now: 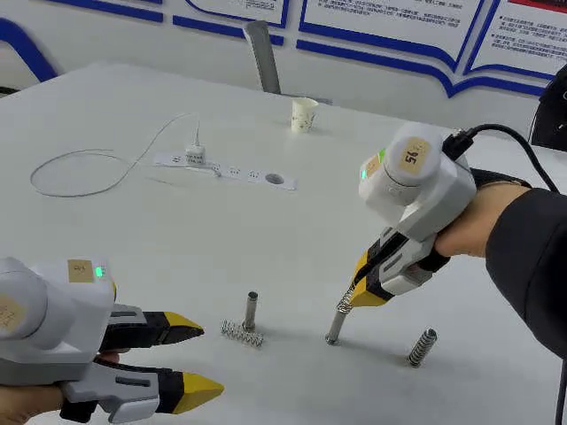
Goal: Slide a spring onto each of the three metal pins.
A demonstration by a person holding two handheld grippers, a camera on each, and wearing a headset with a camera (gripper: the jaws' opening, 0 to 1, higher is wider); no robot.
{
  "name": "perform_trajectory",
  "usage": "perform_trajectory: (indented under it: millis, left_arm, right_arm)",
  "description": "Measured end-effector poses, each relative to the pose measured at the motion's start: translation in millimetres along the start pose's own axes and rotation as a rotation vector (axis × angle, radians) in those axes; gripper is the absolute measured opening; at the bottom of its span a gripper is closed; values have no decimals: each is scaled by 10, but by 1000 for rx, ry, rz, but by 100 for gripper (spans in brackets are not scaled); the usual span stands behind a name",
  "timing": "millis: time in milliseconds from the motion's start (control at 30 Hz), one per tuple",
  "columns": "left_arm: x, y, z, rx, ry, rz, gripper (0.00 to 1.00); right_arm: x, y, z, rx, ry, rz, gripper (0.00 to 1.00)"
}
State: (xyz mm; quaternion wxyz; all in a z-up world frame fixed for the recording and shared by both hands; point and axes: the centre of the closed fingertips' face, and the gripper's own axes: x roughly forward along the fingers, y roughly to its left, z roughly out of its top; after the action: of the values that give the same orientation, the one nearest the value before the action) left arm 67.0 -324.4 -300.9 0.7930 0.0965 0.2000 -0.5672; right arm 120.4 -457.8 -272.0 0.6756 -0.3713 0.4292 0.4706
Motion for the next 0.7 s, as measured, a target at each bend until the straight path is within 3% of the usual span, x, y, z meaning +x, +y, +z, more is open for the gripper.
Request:
perform_trajectory:
  millis: [700]
  left_arm:
    - [-11, 12, -6, -4, 2, 5, 42]
  right_arm:
    - [54, -19, 39, 37, 25, 34, 12]
